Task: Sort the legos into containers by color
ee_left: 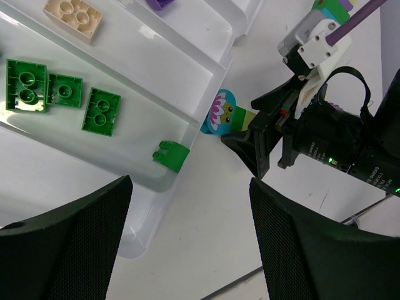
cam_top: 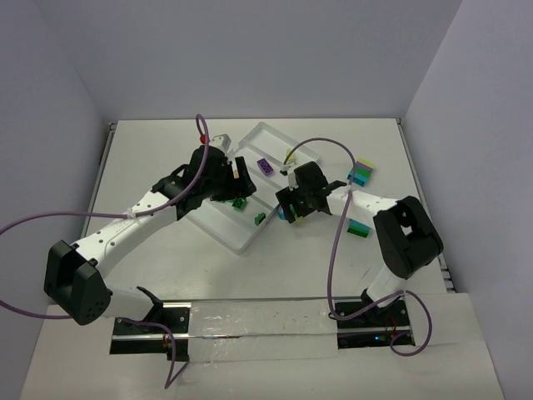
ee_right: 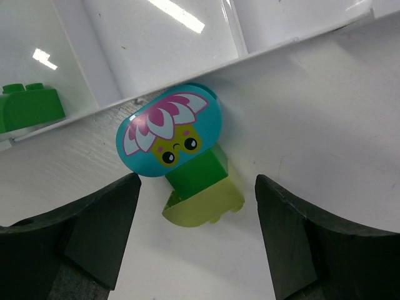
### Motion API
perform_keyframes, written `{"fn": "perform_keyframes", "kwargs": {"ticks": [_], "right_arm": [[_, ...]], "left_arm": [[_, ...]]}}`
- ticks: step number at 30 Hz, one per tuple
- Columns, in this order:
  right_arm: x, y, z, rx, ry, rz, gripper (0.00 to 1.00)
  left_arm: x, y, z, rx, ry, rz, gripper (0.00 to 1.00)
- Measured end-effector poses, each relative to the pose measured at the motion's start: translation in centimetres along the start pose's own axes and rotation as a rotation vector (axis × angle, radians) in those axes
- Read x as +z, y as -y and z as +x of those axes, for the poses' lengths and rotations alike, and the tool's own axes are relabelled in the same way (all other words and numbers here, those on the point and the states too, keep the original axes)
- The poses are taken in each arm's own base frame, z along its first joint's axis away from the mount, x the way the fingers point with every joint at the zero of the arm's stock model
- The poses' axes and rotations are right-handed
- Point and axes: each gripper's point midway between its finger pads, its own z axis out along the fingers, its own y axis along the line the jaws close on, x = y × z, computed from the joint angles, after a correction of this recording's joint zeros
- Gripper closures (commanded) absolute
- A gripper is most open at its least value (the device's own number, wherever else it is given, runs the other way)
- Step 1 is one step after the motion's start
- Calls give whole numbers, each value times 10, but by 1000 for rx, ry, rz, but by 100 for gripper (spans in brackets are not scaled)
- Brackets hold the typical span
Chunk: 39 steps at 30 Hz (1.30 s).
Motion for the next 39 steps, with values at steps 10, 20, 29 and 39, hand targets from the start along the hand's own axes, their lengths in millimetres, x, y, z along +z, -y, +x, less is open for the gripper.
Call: {"fn": "perform_keyframes", "kwargs": {"ticks": [10, 20, 29, 39], "right_arm": [[-1, -17, 15, 4, -56, -50, 29], [-1, -27, 22, 37, -77, -36, 26], [0, -16, 20, 110, -63, 50, 18], [-5, 9, 7, 233, 5, 201, 12]], "left_arm": [[3, -1, 2, 1, -8, -5, 18], [7, 2, 5, 7, -21, -5, 18], [7, 3, 6, 9, -22, -3, 18], [7, 4, 7, 11, -24, -1, 18]]}}
